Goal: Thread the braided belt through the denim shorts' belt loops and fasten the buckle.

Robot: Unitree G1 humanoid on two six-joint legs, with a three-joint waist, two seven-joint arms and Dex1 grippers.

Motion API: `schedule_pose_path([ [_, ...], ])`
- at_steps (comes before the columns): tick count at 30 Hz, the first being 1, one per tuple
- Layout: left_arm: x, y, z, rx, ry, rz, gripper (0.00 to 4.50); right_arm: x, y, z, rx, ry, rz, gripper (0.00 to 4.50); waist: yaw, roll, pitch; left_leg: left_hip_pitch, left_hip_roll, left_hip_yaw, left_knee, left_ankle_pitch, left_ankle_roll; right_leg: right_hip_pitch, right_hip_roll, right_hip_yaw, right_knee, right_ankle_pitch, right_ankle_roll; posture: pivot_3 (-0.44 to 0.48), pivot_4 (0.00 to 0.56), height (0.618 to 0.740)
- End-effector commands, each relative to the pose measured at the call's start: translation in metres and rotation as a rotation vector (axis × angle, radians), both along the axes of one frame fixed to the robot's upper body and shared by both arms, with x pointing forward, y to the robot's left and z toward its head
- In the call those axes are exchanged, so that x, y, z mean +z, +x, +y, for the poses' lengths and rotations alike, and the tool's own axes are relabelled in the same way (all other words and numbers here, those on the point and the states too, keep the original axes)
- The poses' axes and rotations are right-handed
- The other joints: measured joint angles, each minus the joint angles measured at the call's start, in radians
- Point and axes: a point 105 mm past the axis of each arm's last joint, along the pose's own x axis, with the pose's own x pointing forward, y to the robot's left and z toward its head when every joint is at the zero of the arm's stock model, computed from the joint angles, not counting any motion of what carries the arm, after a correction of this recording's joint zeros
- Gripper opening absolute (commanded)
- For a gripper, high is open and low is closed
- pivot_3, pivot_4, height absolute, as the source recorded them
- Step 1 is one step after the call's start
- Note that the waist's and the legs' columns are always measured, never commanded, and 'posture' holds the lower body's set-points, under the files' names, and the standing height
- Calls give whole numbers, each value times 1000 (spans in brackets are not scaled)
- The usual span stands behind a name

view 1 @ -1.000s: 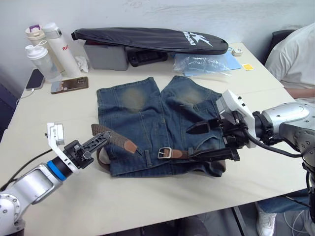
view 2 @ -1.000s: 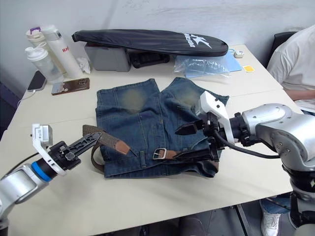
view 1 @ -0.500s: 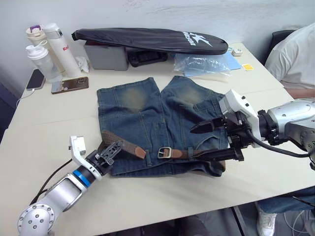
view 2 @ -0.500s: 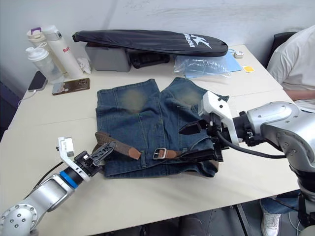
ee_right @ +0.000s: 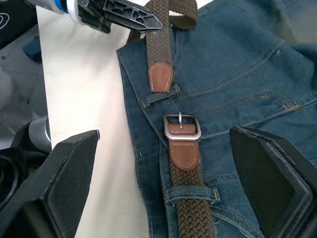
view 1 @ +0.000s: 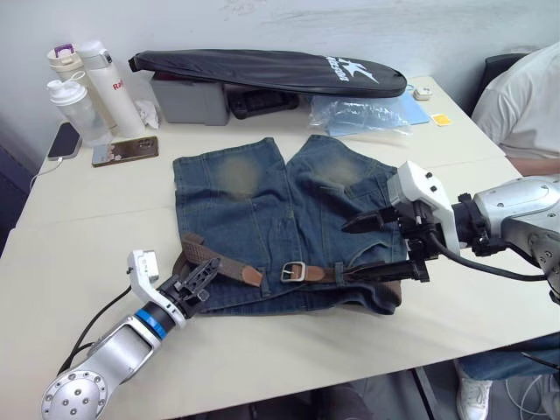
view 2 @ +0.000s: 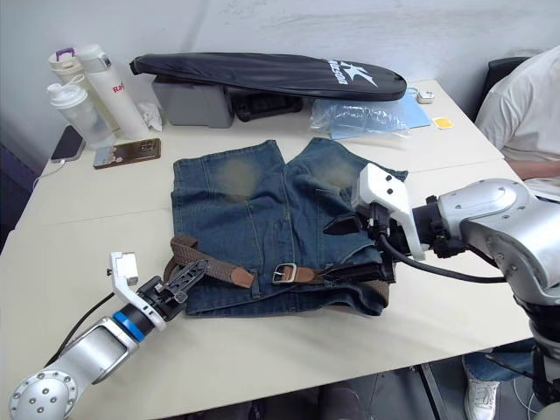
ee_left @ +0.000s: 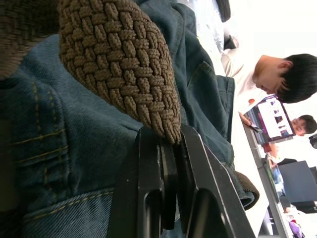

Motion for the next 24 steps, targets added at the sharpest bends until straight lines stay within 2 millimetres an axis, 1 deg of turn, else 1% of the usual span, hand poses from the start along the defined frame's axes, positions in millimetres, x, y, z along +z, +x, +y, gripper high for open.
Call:
schedule_pose_path([
  [1,8,-6,0,-13,12,-8,0,4,-1,3,18,15,-28,4467,0,0,0,0,0,0,0,0,0,0,0,0,0,0,0,0,150,740],
  [8,11,-4,9,16,15,3,0,5,-2,4,17,15,-32,4467,0,0,0,0,0,0,0,0,0,0,0,0,0,0,0,0,150,740],
  [11,13,-6,8,19,20,5,0,4,-3,5,15,17,-30,4467,-1,1,0,0,0,0,0,0,0,0,0,0,0,0,0,0,150,740],
  [15,15,-4,7,33,-1,2,0,4,-2,5,13,15,-31,4467,0,0,0,0,0,0,0,0,0,0,0,0,0,0,-1,0,150,740],
  [19,15,-4,-2,7,12,8,0,3,0,4,4,9,-44,4467,0,1,0,0,0,0,0,0,0,0,0,0,0,0,-1,0,150,740],
  [24,13,-1,-1,8,49,23,0,3,2,3,-7,4,-54,4467,0,0,0,0,0,0,0,0,0,0,0,0,0,0,0,0,150,740],
])
